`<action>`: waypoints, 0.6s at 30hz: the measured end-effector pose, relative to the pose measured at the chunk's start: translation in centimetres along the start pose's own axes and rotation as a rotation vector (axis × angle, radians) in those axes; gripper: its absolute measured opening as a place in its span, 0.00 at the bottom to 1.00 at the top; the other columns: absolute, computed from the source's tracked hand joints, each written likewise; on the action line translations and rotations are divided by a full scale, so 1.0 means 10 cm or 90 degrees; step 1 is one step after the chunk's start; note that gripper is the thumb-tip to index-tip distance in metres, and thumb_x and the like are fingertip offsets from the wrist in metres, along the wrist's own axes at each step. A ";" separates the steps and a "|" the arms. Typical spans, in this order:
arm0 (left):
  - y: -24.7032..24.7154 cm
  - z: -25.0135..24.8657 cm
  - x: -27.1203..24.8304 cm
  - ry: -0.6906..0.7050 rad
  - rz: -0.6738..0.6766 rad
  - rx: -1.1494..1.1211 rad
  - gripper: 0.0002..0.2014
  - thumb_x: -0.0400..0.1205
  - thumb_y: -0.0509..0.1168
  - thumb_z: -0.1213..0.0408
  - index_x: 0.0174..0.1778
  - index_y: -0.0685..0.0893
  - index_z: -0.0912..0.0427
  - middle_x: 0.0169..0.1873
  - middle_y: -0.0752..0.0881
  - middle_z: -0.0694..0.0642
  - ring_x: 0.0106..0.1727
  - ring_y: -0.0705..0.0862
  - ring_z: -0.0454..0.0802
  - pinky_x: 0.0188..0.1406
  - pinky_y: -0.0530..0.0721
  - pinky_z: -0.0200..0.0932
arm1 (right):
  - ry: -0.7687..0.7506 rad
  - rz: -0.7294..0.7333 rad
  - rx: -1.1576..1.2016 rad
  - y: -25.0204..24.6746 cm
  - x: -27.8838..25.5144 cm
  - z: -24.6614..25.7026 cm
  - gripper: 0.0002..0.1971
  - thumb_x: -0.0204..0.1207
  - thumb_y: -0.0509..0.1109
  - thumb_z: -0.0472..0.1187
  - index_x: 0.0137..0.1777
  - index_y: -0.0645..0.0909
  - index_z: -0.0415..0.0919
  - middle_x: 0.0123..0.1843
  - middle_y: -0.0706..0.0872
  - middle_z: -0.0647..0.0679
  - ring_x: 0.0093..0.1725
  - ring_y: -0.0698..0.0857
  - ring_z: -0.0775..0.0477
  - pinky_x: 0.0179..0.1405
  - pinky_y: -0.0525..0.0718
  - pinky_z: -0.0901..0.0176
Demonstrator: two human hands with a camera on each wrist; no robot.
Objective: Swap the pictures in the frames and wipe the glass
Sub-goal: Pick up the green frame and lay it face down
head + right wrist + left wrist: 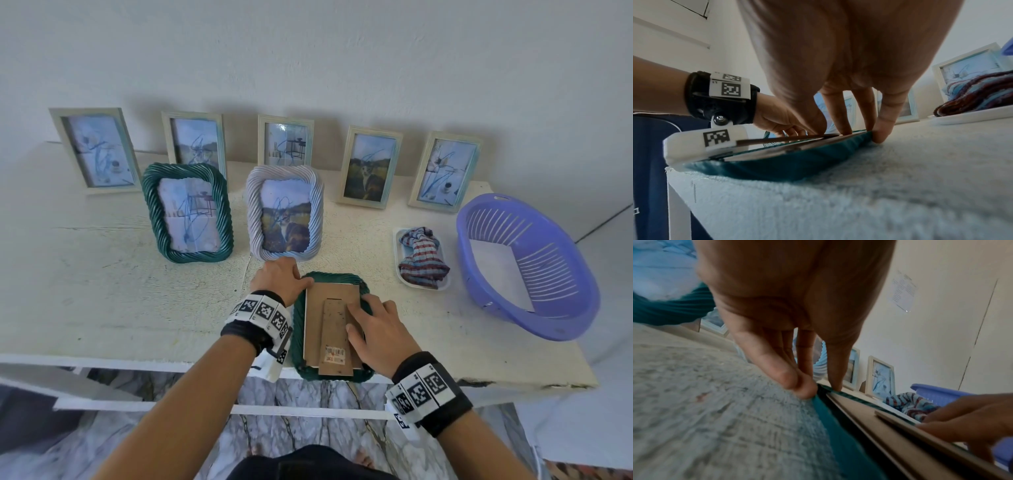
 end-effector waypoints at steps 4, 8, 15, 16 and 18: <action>0.02 0.02 0.02 0.007 -0.002 -0.003 0.13 0.76 0.71 0.46 0.36 0.79 0.51 0.36 0.86 0.54 0.45 0.86 0.54 0.41 0.78 0.44 | 0.002 -0.001 -0.009 0.01 0.00 0.01 0.24 0.85 0.53 0.51 0.79 0.64 0.46 0.78 0.63 0.43 0.68 0.65 0.38 0.65 0.74 0.53; 0.00 -0.03 -0.02 0.033 -0.023 0.014 0.11 0.76 0.72 0.52 0.41 0.82 0.55 0.37 0.84 0.54 0.47 0.85 0.56 0.43 0.78 0.44 | 0.000 -0.005 -0.006 0.01 0.00 0.01 0.24 0.84 0.54 0.51 0.79 0.65 0.45 0.77 0.64 0.42 0.67 0.66 0.37 0.63 0.76 0.52; -0.03 0.01 -0.01 0.038 -0.012 -0.023 0.08 0.73 0.74 0.56 0.35 0.81 0.52 0.27 0.81 0.48 0.44 0.87 0.53 0.47 0.83 0.45 | 0.000 -0.001 -0.015 0.02 0.01 0.00 0.24 0.85 0.53 0.51 0.79 0.64 0.46 0.77 0.64 0.43 0.68 0.66 0.38 0.64 0.76 0.53; -0.03 0.02 -0.01 0.043 -0.011 -0.024 0.08 0.74 0.74 0.57 0.34 0.81 0.52 0.27 0.81 0.48 0.43 0.87 0.53 0.49 0.84 0.47 | -0.001 -0.003 -0.016 0.02 0.01 0.00 0.24 0.85 0.53 0.51 0.79 0.64 0.45 0.77 0.64 0.43 0.68 0.66 0.38 0.64 0.75 0.53; -0.02 0.04 -0.02 0.053 -0.009 -0.028 0.09 0.75 0.72 0.57 0.33 0.79 0.50 0.30 0.85 0.52 0.42 0.88 0.54 0.51 0.85 0.50 | -0.002 -0.008 -0.012 0.02 0.01 -0.01 0.24 0.85 0.54 0.51 0.79 0.65 0.45 0.77 0.65 0.43 0.67 0.67 0.38 0.64 0.76 0.52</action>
Point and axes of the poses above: each hand's wrist, its own x-axis towards the middle knuckle, its own y-axis out of the palm, z = x × y, the point moved 1 cm from there along x, towards the middle knuckle
